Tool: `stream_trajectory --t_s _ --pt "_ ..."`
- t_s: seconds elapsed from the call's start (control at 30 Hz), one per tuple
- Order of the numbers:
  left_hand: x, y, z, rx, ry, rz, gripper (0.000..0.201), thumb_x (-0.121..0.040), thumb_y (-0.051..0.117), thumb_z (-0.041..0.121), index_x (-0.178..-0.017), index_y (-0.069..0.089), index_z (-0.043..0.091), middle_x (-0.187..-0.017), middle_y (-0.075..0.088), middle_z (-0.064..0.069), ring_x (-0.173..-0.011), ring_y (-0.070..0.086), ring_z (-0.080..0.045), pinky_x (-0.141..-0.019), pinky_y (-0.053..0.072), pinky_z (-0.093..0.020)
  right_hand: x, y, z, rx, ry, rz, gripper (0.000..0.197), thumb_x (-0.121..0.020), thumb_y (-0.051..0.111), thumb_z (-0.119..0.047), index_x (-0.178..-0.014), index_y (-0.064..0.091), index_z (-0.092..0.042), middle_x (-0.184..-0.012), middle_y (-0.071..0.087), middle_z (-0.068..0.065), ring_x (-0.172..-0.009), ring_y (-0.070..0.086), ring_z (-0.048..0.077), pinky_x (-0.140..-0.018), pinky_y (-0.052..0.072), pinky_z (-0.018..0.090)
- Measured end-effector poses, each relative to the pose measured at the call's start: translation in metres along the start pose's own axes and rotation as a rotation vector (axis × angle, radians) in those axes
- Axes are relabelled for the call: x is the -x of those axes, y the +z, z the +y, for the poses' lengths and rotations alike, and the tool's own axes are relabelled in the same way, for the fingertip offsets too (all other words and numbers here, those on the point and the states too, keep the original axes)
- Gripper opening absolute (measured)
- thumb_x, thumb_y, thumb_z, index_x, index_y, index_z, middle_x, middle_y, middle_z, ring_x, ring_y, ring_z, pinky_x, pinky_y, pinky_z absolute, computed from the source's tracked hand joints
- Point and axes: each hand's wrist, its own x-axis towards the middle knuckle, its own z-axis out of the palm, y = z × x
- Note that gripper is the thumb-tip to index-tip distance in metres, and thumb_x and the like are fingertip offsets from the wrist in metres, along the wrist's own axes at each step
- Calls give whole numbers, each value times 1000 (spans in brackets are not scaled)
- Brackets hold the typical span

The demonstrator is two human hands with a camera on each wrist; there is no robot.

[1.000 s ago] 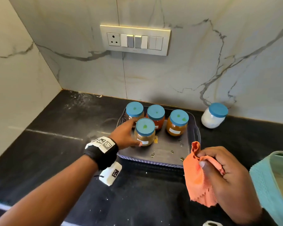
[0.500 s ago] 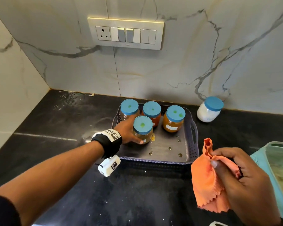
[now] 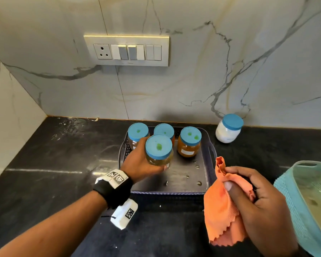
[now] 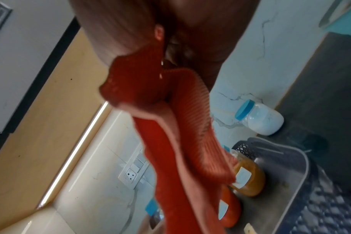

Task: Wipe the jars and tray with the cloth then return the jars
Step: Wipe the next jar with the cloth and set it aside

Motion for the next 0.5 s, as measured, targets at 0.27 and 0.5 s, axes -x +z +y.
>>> stream_trajectory --t_s 0.27,0.5 --pt "64 -15 36 81 170 156 91 -60 96 22 -132 42 41 -130 60 20 -121 59 3 -97 46 -12 -5 15 -20 -143 100 -38 39 -88 69 -15 -112 62 -45 -100 67 -21 -87 64 2 -68 56 32" --pt "103 -12 44 146 273 149 95 -63 93 22 -140 39 33 -132 63 8 -120 64 -12 -97 54 -34 -14 39 -54 63 -442 -28 26 -83 72 -7 -106 74 -20 -116 67 -9 -115 59 1 -99 47 19"
